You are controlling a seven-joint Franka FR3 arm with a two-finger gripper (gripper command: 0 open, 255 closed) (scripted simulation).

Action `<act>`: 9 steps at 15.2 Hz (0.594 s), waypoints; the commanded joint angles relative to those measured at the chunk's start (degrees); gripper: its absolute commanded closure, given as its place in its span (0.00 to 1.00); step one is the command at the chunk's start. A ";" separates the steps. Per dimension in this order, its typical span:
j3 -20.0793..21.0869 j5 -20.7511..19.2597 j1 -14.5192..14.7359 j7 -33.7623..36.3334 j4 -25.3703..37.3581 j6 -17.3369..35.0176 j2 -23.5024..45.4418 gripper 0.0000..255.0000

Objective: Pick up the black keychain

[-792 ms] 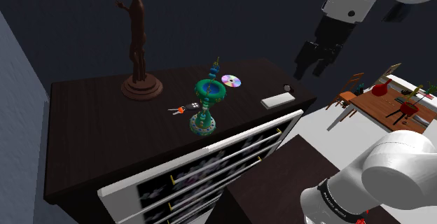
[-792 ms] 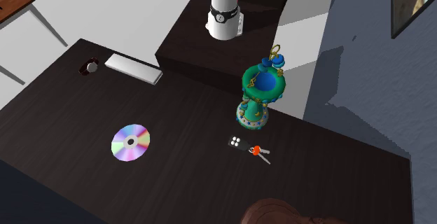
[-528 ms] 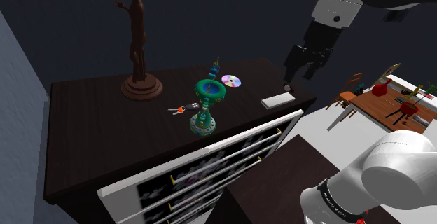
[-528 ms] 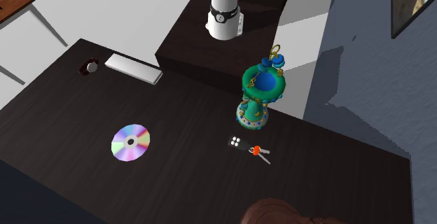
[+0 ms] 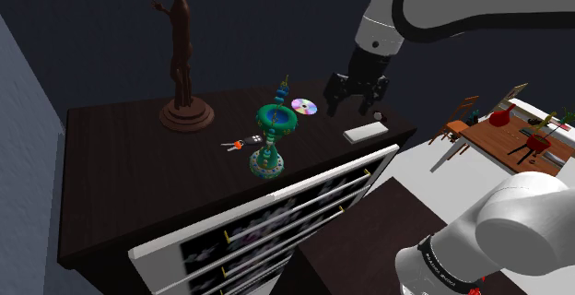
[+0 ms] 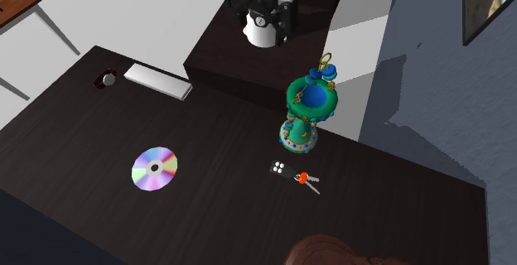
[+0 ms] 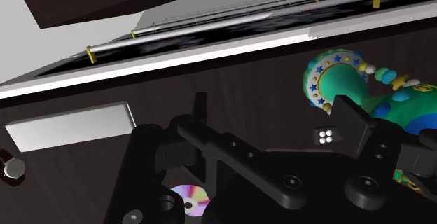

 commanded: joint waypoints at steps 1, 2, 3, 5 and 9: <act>2.23 0.44 -0.10 3.71 0.66 3.63 3.88 0.00; 3.14 0.36 -0.26 5.38 1.30 5.20 5.95 0.00; 4.04 0.19 -0.46 7.08 2.03 6.71 8.07 0.00; 5.73 -0.50 -0.89 10.57 3.74 9.60 12.46 0.00; 8.62 -3.29 -1.72 18.02 8.15 14.60 21.74 0.00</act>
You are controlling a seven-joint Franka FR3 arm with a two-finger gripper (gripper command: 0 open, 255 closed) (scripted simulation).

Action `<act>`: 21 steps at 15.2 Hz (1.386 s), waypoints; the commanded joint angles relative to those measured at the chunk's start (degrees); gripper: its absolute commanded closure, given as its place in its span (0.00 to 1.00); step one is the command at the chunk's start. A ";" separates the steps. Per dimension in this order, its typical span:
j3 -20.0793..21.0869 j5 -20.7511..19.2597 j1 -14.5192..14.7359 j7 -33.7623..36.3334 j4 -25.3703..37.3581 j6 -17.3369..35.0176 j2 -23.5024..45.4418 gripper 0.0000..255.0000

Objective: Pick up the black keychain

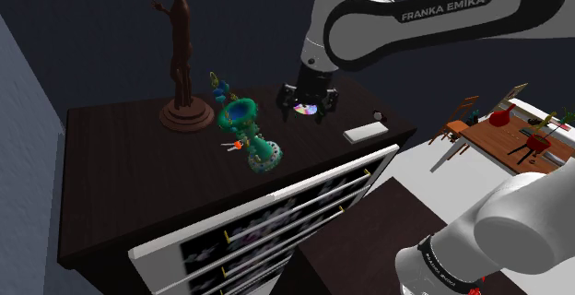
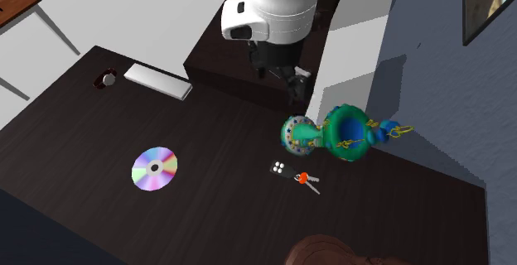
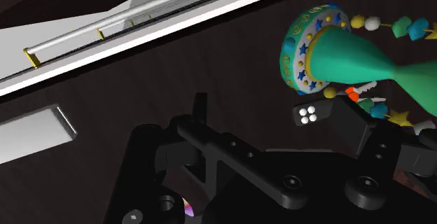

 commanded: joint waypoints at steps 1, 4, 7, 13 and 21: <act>1.14 -1.85 -0.43 3.76 2.46 2.22 5.43 0.00; 2.11 -5.37 -0.31 9.75 6.87 4.84 12.75 0.00; 2.01 -9.21 0.64 15.58 12.01 6.58 20.11 0.00; 0.15 -14.43 3.39 23.21 20.84 8.25 31.26 0.00; -0.66 -16.02 3.99 24.20 19.77 12.29 34.41 0.00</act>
